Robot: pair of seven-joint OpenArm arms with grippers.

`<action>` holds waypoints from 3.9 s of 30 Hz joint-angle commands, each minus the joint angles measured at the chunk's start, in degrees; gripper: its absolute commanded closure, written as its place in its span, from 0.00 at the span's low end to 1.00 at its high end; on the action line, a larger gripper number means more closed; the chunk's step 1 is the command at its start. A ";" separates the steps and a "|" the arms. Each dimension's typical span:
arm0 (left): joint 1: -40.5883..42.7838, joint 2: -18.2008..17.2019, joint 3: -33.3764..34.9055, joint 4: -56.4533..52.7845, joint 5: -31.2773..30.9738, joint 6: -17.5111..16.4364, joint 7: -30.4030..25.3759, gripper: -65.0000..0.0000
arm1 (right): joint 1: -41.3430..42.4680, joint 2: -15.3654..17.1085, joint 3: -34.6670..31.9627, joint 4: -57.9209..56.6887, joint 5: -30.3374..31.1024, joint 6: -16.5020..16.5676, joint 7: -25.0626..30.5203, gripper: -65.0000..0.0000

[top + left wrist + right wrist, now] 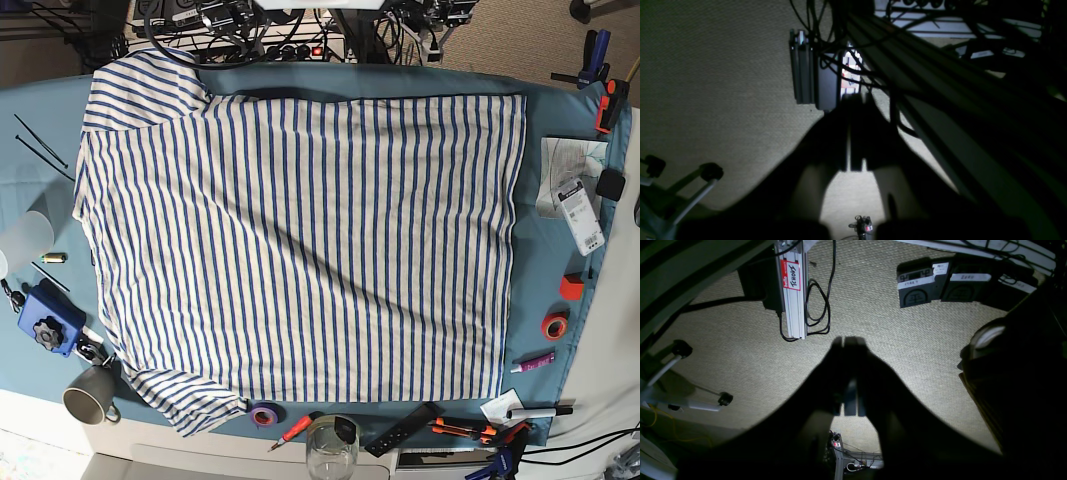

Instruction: Fold the T-shirt properly

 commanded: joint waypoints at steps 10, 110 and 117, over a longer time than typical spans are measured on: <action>0.17 0.13 0.17 0.39 -0.17 -0.63 -0.42 1.00 | -0.13 0.26 0.00 0.35 0.50 0.46 -1.18 1.00; 48.59 -13.20 -8.98 107.51 -9.22 -8.17 20.74 1.00 | -52.35 10.75 17.11 112.98 -2.60 -3.61 -23.43 1.00; 48.59 -13.20 -8.98 110.44 -9.22 -8.20 23.12 1.00 | -51.21 10.73 17.11 113.33 -4.87 -3.61 -22.93 0.86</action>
